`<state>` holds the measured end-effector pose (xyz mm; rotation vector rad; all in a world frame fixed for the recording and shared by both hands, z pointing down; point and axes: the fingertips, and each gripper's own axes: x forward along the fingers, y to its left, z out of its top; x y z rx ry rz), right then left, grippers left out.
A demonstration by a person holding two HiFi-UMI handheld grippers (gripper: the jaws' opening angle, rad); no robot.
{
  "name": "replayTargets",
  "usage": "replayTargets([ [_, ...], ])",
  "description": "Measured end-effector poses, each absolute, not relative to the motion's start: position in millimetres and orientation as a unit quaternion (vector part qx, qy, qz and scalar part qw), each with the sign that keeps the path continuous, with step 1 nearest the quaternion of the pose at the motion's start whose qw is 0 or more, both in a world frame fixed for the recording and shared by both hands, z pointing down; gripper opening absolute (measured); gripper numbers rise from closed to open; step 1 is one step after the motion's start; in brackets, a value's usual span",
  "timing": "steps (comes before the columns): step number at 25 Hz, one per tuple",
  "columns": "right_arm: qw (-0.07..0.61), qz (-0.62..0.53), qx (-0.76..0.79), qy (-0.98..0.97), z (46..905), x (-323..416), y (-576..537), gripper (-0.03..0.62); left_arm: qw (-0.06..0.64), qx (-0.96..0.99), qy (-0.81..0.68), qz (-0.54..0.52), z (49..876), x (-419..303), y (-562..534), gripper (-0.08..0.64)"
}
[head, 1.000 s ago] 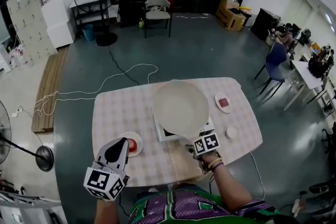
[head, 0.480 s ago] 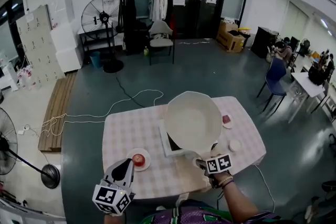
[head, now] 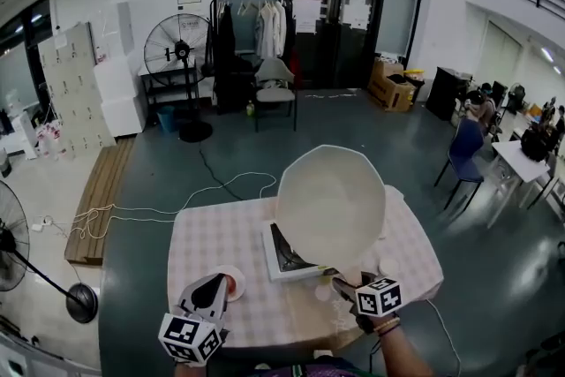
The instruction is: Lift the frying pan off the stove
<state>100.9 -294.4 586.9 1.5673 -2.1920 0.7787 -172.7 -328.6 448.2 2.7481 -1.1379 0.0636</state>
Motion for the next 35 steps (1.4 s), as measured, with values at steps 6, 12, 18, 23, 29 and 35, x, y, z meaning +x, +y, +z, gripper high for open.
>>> replayTargets([
  [6, 0.152, 0.221, 0.531, -0.804, 524.8, 131.9, -302.4, 0.149, 0.071, 0.914, -0.400, 0.016, 417.6, -118.4, -327.3, 0.021],
  [12, 0.127, 0.161, 0.515, -0.832, 467.8, 158.8, -312.5, 0.149, 0.056, 0.908, -0.416, 0.008, 391.4, -77.5, -324.0, 0.022],
  [18, 0.079, 0.134, 0.500, -0.852, 426.8, 165.7, -322.7, 0.149, 0.030, 0.895, -0.445, 0.005, 368.0, -73.4, -330.1, 0.021],
  [23, 0.051, 0.118, 0.498, -0.857, 400.4, 168.0, -330.1, 0.149, 0.019, 0.884, -0.467, -0.001, 355.2, -83.7, -332.7, 0.021],
  [29, 0.041, 0.091, 0.497, -0.862, 372.7, 165.0, -330.8, 0.149, 0.014, 0.876, -0.483, -0.007, 347.2, -96.0, -334.0, 0.021],
  [35, 0.047, 0.080, 0.494, -0.864, 367.0, 161.3, -322.2, 0.149, 0.011, 0.874, -0.486, -0.008, 347.4, -96.2, -328.4, 0.023],
])
